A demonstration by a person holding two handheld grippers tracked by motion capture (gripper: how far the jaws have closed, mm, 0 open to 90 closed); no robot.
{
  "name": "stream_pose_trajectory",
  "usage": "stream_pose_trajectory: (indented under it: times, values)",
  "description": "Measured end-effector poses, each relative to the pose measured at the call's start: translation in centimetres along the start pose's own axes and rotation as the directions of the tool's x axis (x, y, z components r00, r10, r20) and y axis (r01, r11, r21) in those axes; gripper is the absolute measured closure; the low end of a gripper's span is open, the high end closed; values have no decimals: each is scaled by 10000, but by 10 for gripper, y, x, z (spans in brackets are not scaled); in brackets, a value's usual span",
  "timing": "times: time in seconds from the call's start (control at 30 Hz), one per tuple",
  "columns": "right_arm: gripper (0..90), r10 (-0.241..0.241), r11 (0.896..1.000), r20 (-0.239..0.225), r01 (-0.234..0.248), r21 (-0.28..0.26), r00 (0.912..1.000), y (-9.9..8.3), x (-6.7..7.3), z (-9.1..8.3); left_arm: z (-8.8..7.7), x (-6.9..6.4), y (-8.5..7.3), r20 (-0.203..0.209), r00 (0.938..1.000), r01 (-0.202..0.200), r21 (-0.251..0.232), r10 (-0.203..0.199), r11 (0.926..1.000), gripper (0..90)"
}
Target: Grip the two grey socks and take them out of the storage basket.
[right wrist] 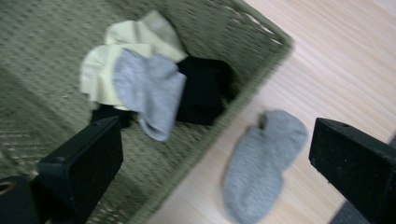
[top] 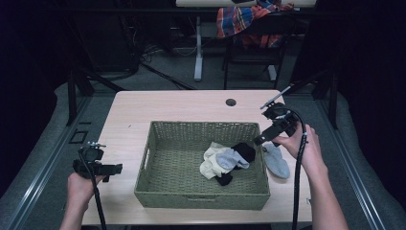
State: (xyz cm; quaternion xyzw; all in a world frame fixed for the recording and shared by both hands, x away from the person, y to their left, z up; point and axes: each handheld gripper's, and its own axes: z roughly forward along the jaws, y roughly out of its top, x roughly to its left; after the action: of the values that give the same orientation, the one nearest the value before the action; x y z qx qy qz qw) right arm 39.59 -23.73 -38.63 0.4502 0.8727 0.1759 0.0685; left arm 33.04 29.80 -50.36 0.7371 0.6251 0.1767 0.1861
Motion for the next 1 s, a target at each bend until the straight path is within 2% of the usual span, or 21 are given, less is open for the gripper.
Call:
stream_pose_trajectory:
  times: [0.03,0.07,0.17,0.2,0.23,0.27,0.33,0.37,0.4,0.47,0.53,0.57,0.6,0.7,0.73,0.8,0.87,1.0]
  values:
    - [22,-217,9997,-40,217,113,9998,4,5,0,0,1,0,26,10000,10,41,-10,10000,23]
    - [22,-217,9997,-40,217,113,9998,4,5,0,-1,1,0,24,10000,56,26,-57,10000,23]
    - [19,-547,9983,-213,551,182,9983,16,18,6,-1,0,1,39,10000,76,5,-76,10000,21]
    - [18,-576,9982,-253,580,140,9980,20,24,10,-1,0,1,58,10000,57,20,-57,10000,21]
    - [19,-819,9961,-370,831,311,9959,26,31,14,-1,-1,1,49,10000,29,21,-29,10000,20]
    - [19,-819,9961,-370,831,311,9959,26,31,14,0,-1,2,55,10000,11,42,-11,10000,20]
    - [37,-1039,9942,-307,1046,247,9941,32,39,17,0,-1,2,56,10000,-13,60,13,10000,20]
    - [50,-1162,9929,-309,1169,209,9927,38,47,21,1,0,1,81,10000,21,87,-21,10000,20]
    - [50,-1162,9929,-309,1169,209,9927,38,47,21,1,0,1,87,10000,26,81,-27,10000,20]
    - [67,-1296,9901,-335,1312,500,9910,40,53,28,1,0,1,120,9999,90,35,-91,10000,20]
    - [98,-1607,9830,-482,1642,816,9858,41,63,43,4,-2,2,226,9997,51,124,-54,9999,19]
    - [131,-1832,9750,-463,1875,1195,9820,40,67,51,4,-3,3,258,9997,26,143,-29,9999,19]
    - [137,-1868,9720,-494,1919,1352,9811,39,69,58,4,-3,3,281,9996,-2,156,-2,9999,19]
    - [223,-2111,9535,-433,2155,2109,9765,31,72,82,1,-1,2,197,9998,38,26,-38,10000,19]
    - [223,-2111,9535,-433,2155,2109,9765,31,72,82,1,-1,2,197,9998,38,26,-38,10000,19]
    - [311,-2029,9503,-367,2058,2336,9785,28,72,91,2,-1,3,230,9997,51,91,-53,9999,20]
    - [354,-2095,9505,-328,2114,2278,9773,28,73,96,1,-2,3,200,9998,-12,76,11,10000,19]
    - [433,-2309,9335,-169,2264,2779,9728,30,78,109,1,-2,3,205,9998,45,31,-46,10000,20]
